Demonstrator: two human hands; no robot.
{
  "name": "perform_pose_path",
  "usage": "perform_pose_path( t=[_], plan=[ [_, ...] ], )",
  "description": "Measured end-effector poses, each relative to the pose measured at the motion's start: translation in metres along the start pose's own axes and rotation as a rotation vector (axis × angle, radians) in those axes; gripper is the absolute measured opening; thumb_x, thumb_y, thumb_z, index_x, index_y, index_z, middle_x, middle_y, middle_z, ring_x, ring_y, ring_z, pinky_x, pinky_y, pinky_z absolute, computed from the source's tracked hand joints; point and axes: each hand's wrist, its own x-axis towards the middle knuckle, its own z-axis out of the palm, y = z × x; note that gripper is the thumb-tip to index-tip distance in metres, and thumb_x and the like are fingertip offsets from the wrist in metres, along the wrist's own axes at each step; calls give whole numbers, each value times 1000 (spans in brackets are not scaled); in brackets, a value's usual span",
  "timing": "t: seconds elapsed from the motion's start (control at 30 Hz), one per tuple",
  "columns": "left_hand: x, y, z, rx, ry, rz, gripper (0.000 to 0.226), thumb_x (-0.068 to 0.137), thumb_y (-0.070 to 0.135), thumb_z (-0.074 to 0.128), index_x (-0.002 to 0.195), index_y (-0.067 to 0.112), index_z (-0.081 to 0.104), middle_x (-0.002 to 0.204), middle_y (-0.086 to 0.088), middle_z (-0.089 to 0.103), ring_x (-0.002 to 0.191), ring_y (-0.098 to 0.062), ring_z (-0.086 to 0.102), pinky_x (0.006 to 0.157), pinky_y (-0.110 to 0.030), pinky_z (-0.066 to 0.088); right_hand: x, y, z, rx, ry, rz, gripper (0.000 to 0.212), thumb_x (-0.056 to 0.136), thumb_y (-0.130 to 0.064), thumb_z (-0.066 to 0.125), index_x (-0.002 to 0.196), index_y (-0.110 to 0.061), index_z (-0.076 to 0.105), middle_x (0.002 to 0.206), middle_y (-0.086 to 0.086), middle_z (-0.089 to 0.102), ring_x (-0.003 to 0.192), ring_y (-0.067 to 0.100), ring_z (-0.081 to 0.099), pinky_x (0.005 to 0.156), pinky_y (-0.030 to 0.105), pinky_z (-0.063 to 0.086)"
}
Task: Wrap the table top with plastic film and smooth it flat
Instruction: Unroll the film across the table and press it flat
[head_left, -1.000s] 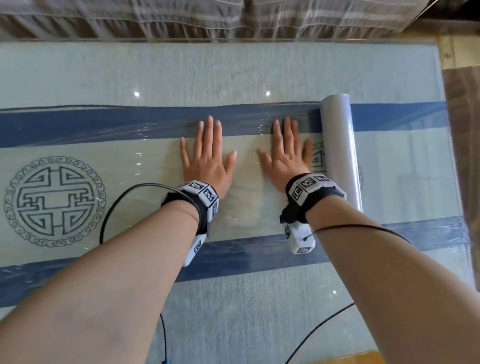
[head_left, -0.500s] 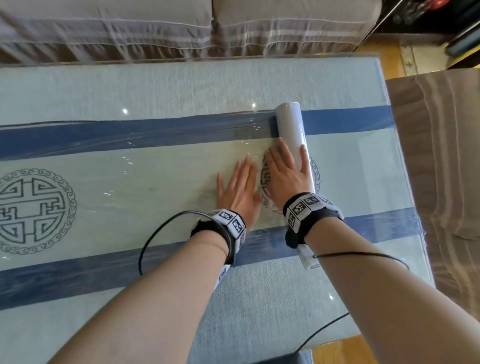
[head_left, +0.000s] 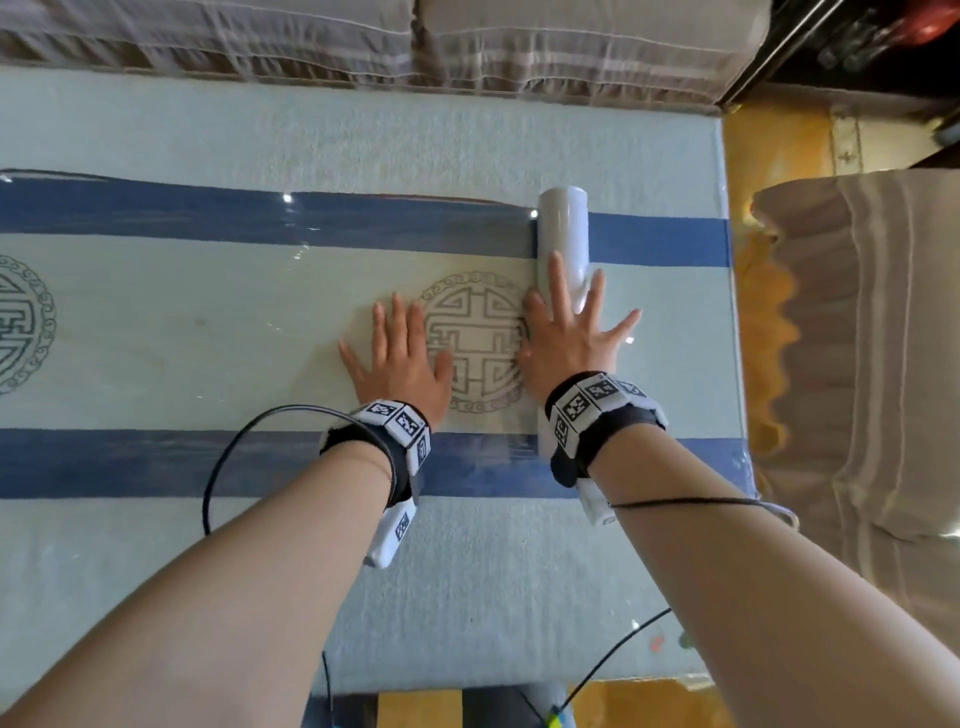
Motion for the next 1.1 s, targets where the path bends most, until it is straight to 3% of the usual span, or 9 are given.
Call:
perform_pose_path(
  t=[0.23,0.47,0.6,0.9,1.1],
  plan=[
    [54,-51,-20,6,-34,-160,78,95,57,29,153,19,-7,160,3,-21,147,-20,-17,107,-72,5,29,-32,-6,201,-165,70,85,88,-55,58,152,-44,2,162,19,-13,148,48,-5,103,76,28],
    [87,-53,-34,-40,-74,-150,73,98,52,29,154,22,-7,159,5,-22,147,-17,-16,108,-72,6,59,-21,-18,284,-177,132,57,88,-43,65,136,-41,34,162,16,-13,148,46,-9,103,76,26],
    [90,-43,-31,-42,-133,-130,75,98,51,33,154,22,-8,159,5,-22,147,-18,-15,106,-74,10,56,0,-5,311,-175,198,55,87,-38,67,133,-40,36,162,16,-10,148,45,-8,102,77,27],
    [92,-19,-40,-53,-70,-97,72,98,51,30,153,25,-8,159,6,-22,147,-17,-16,105,-76,9,43,59,-12,319,-138,265,52,86,-40,68,128,-42,37,163,11,-14,149,44,-10,101,77,29],
    [95,19,-24,-63,-47,-43,72,97,54,27,153,27,-10,159,6,-23,147,-16,-17,104,-77,7,32,122,-4,329,-98,361,52,85,-39,70,127,-43,39,163,11,-5,148,42,-1,97,75,34]
  ],
)
